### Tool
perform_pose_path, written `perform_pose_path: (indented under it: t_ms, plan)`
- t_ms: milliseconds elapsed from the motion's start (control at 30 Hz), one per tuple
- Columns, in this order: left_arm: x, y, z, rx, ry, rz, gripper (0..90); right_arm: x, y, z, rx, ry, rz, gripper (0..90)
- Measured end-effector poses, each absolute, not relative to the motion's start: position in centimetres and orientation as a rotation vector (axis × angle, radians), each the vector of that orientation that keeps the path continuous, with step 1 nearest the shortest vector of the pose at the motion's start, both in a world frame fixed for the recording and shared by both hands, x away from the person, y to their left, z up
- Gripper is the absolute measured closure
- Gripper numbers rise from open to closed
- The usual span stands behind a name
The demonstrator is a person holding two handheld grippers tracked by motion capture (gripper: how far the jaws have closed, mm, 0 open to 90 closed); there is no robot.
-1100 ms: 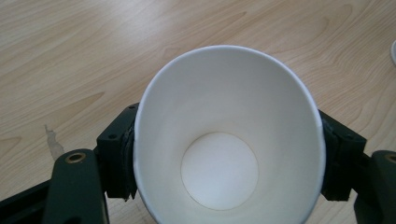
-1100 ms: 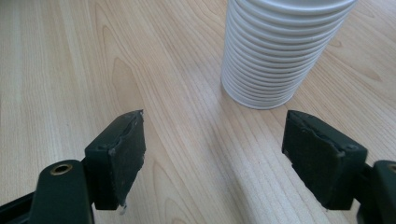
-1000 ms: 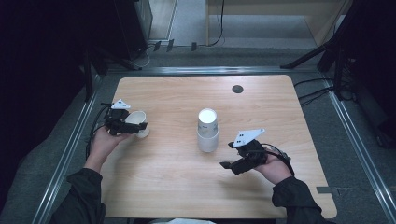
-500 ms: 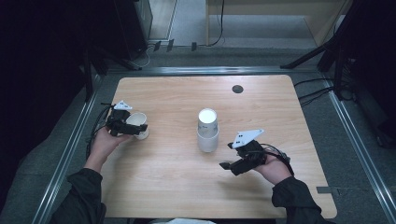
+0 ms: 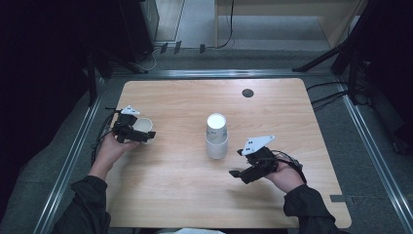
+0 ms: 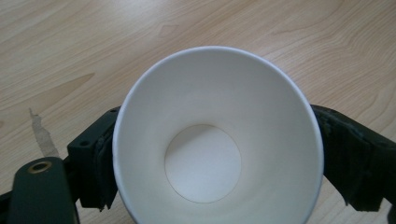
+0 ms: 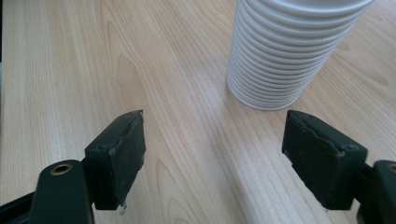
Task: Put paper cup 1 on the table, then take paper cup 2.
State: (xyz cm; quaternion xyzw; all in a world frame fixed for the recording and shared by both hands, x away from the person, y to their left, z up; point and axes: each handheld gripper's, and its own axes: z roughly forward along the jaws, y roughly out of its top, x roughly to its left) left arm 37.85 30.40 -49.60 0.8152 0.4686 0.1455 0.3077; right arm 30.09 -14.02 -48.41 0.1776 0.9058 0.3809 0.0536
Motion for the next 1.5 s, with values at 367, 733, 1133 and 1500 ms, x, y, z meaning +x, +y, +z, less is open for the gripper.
perform_pose_path:
  t_ms: [367, 733, 1133, 1500]
  plan:
    - [36.9, 31.1, -47.3, 2.073, 1.216, 0.376, 9.6, 30.4, -14.5, -47.9, 0.589, 2.703, 1.253, 17.7]
    - [34.5, 31.8, -45.0, 1.994, 1.186, 0.357, 9.8, 31.2, -14.1, -45.9, 0.636, 2.637, 1.285, 13.3]
    - [31.3, 30.7, -43.5, 2.009, 1.146, 0.349, 12.5, 33.3, -13.5, -44.7, 0.672, 2.704, 1.289, 13.3]
    - [29.7, 27.8, -43.4, 2.058, 1.062, 0.283, 13.5, 34.9, -12.2, -43.5, 0.652, 2.743, 1.188, 16.3]
